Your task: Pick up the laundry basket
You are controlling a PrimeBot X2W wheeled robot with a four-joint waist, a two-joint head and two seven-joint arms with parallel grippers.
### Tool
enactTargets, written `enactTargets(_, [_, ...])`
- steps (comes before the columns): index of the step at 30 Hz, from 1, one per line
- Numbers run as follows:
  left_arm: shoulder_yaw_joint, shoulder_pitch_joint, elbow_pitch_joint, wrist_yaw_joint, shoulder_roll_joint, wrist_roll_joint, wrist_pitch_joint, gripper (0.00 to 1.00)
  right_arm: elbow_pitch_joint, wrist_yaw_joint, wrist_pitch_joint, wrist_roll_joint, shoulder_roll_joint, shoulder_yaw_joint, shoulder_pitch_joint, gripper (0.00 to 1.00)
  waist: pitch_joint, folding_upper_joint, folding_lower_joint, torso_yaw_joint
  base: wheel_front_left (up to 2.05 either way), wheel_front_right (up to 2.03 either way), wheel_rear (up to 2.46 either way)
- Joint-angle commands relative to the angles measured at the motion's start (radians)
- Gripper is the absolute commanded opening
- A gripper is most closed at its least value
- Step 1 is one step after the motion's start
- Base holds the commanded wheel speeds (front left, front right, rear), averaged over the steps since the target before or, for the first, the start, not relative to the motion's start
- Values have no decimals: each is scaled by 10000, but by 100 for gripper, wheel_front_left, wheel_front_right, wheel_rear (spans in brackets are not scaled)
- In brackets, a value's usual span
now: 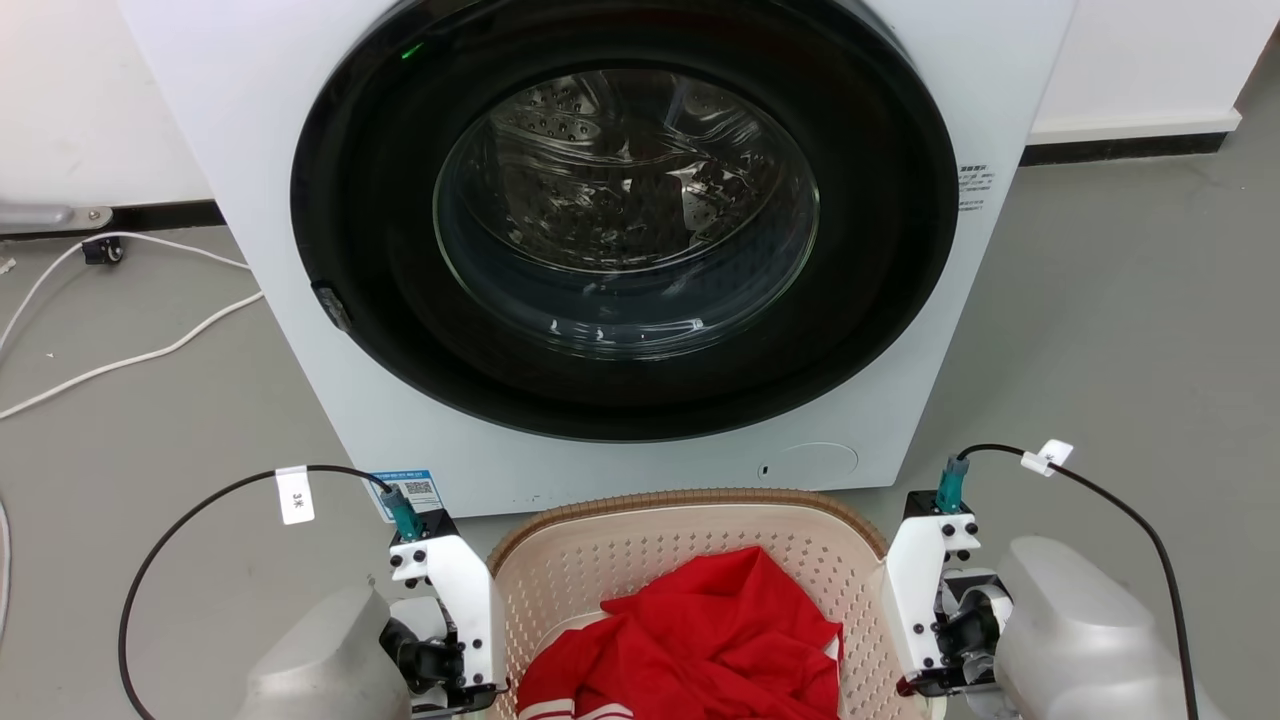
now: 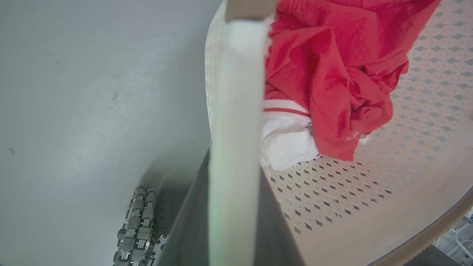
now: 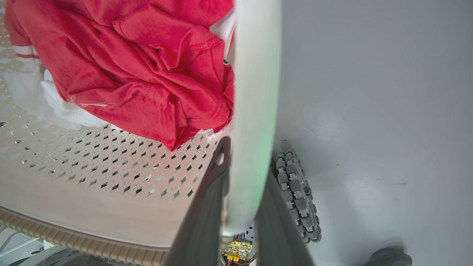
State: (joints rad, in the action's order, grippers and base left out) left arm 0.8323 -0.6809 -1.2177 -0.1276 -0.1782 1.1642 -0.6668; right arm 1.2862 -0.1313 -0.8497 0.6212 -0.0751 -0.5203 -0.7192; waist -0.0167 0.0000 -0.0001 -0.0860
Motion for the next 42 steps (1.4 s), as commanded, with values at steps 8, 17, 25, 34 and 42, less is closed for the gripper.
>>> enactTargets(8, [35,18,18,-53,-44,134,191,0,32,10,-54,-300,41,237,136,0,30,0,1,11,0,0,0])
enactTargets(17, [78,79,23,-53,19,263,323,0,33,9,-83,-487,123,476,241,0,4,0,1,5,0,0,0])
enactTargets(25, [139,61,-12,-53,9,340,444,0,33,9,-114,-693,146,707,215,0,42,0,1,10,0,0,0])
enactTargets(34, [161,70,-48,-53,27,448,527,0,32,9,-86,-862,188,872,212,0,53,0,1,30,0,0,0])
enactTargets(42, [145,59,-66,-53,22,544,569,0,32,9,-112,-957,207,970,228,0,76,0,1,38,0,0,0])
